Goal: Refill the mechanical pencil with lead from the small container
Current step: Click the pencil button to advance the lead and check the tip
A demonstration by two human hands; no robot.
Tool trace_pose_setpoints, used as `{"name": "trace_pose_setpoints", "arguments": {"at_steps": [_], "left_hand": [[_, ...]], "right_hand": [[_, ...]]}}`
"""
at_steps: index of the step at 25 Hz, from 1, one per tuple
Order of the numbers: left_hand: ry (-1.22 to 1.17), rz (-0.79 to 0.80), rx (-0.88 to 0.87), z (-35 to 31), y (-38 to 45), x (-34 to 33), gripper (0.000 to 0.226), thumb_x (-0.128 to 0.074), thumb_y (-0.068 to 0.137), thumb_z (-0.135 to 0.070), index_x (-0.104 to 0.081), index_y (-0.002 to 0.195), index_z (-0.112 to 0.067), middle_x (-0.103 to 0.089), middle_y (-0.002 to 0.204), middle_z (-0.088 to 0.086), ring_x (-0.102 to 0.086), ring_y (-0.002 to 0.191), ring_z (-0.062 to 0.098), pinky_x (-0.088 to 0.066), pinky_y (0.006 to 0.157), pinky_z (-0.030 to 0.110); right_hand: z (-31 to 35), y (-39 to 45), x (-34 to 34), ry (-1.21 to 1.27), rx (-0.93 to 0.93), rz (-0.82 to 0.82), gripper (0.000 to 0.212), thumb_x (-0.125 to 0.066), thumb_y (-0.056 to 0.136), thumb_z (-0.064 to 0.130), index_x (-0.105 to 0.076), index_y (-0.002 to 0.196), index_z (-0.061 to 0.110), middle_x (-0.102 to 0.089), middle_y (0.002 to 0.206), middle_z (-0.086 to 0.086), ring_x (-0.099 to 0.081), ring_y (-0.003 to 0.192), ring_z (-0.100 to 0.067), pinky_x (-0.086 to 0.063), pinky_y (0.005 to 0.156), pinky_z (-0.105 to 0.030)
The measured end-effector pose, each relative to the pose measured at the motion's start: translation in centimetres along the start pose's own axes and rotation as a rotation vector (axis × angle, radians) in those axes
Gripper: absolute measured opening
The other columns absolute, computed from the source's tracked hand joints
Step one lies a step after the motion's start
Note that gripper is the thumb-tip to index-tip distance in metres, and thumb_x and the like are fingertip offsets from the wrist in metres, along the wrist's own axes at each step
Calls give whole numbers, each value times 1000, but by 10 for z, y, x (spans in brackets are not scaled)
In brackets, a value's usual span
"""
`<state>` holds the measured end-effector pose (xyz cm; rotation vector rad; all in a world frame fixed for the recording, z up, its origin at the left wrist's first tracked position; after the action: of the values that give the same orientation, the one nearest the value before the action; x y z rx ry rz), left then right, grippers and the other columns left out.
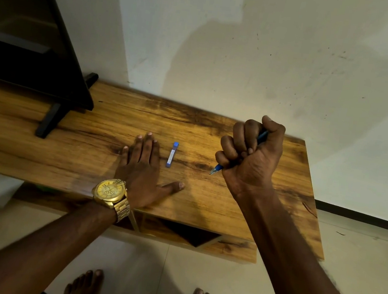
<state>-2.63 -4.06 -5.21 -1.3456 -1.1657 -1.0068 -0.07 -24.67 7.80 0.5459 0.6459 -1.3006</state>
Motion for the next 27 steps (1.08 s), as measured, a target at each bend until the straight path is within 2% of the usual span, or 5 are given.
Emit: {"name": "trace_pose_setpoints", "arguments": {"at_steps": [6, 12, 18, 27], "left_hand": [[-6, -10, 0, 0, 0, -1, 143, -23, 74, -105, 13, 170, -7, 21, 180, 15, 12, 169, 36, -5, 135, 60], [-6, -1, -5, 2, 1, -2, 146, -16, 69, -107, 14, 170, -7, 22, 180, 15, 12, 168, 36, -5, 135, 61], [-4, -9, -1, 1, 1, -3, 145, -18, 70, -107, 13, 170, -7, 20, 180, 14, 12, 169, 36, -4, 135, 60], [-32, 0, -6, 3, 2, -5, 151, -5, 61, -110, 13, 171, -8, 21, 180, 14, 14, 168, 36, -3, 135, 61]], "right_hand": [[0, 0, 0, -27, -3, -18, 68, -34, 110, 47, -37, 47, 22, -30, 44, 8, -22, 39, -7, -19, 45, -17], [1, 0, 1, -44, -6, -46, 66, -36, 110, 46, -36, 48, 21, -28, 45, 7, -21, 39, -7, -21, 45, -16], [0, 0, 1, -20, -10, -39, 65, -35, 110, 46, -33, 49, 22, -28, 45, 8, -21, 39, -7, -19, 45, -17], [0, 0, 2, -23, -13, -66, 64, -38, 108, 44, -36, 49, 22, -28, 45, 8, -21, 39, -7, -21, 44, -16]]}}
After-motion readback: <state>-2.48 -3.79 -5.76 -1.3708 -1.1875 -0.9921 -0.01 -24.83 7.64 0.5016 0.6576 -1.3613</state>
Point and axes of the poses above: each hand's wrist, its own y-axis towards the middle knuckle, its own x-axis out of the back of the hand, z = x × y, the point moved 2 cm from there along y, towards the middle knuckle
